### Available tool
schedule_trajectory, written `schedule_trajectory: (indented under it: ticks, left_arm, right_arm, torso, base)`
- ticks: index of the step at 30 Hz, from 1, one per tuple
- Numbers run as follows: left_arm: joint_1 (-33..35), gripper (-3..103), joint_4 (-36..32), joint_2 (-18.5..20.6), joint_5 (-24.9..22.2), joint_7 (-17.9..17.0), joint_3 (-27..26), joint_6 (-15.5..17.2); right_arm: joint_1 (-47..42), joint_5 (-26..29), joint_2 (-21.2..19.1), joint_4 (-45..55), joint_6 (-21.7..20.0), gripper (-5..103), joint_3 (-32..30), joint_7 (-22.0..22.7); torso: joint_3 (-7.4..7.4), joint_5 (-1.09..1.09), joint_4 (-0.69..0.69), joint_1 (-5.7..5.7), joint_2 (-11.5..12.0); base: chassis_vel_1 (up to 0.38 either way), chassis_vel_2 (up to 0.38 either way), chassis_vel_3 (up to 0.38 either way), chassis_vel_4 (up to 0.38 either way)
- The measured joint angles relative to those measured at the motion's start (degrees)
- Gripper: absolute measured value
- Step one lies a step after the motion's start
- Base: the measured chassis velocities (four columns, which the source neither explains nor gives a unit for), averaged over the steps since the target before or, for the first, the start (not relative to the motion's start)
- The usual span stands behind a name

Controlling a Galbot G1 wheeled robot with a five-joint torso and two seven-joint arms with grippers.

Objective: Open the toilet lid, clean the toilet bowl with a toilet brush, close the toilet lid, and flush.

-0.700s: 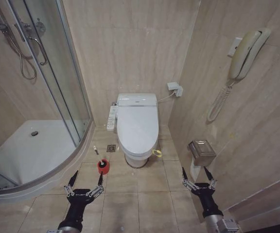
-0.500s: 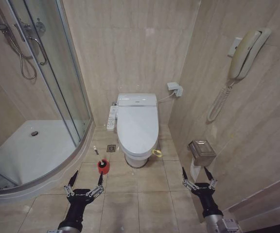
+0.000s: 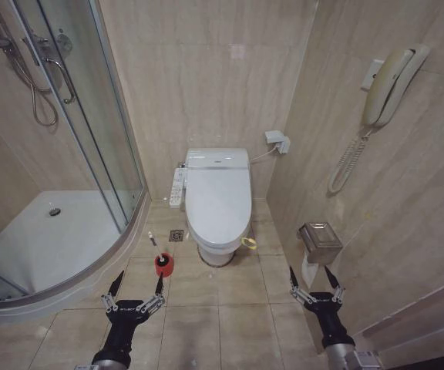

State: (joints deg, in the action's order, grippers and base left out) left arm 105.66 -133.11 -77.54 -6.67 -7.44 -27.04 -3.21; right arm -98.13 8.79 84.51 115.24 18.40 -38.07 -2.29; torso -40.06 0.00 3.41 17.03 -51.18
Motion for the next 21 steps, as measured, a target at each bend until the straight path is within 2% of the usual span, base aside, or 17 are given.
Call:
schedule_trajectory:
  ticks: [21]
  left_arm:
    - [0.0,100,0.0,0.0,0.0,0.0,0.0,0.0]
  right_arm:
    - [1.3,0.1,0.3,0.0,-0.4,100,0.1,-0.6]
  torso:
    - [0.01,0.01,0.0,-0.02,0.0]
  base:
    - [-0.005,0.004,0.005,-0.005]
